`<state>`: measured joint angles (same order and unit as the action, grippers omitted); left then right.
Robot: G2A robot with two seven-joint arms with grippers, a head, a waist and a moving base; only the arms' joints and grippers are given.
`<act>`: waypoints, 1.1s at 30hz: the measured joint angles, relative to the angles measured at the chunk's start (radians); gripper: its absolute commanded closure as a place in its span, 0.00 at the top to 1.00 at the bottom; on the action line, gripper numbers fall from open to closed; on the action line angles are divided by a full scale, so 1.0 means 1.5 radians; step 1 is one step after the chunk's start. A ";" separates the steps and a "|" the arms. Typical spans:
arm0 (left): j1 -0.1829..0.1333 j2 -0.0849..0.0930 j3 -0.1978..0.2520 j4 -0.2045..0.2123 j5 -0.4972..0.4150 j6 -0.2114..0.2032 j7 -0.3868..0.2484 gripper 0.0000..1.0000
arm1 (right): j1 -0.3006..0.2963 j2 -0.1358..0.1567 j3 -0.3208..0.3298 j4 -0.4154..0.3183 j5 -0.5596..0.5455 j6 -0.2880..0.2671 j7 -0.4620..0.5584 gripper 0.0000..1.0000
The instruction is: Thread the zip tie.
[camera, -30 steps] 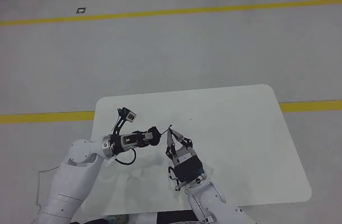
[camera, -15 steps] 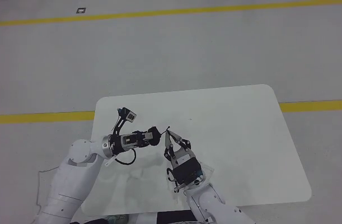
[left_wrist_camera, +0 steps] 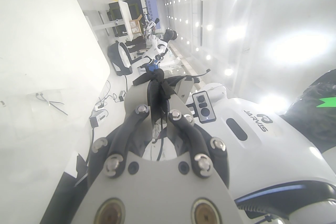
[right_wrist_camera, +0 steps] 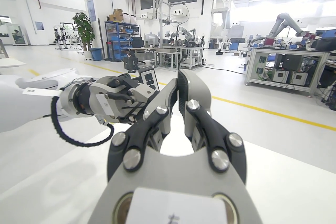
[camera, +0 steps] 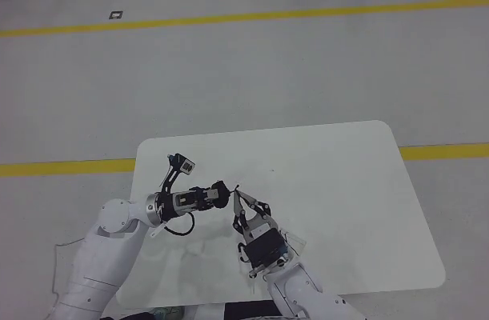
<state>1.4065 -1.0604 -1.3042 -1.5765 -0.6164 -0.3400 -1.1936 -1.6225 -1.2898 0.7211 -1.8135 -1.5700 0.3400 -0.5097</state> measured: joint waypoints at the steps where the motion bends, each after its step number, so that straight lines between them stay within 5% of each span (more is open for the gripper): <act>1: 0.000 0.000 0.000 0.000 0.000 0.000 0.000 0.00 | 0.000 0.001 -0.001 0.000 0.000 0.000 0.001 0.00; 33: 0.000 0.000 0.000 0.000 0.000 0.000 0.000 0.00 | 0.009 -0.007 -0.016 0.015 0.000 0.000 0.011 0.00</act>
<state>1.4065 -1.0604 -1.3042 -1.5765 -0.6164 -0.3400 -1.1936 -1.6092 -1.3001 0.6965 -1.7903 -1.5700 0.3400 -0.4926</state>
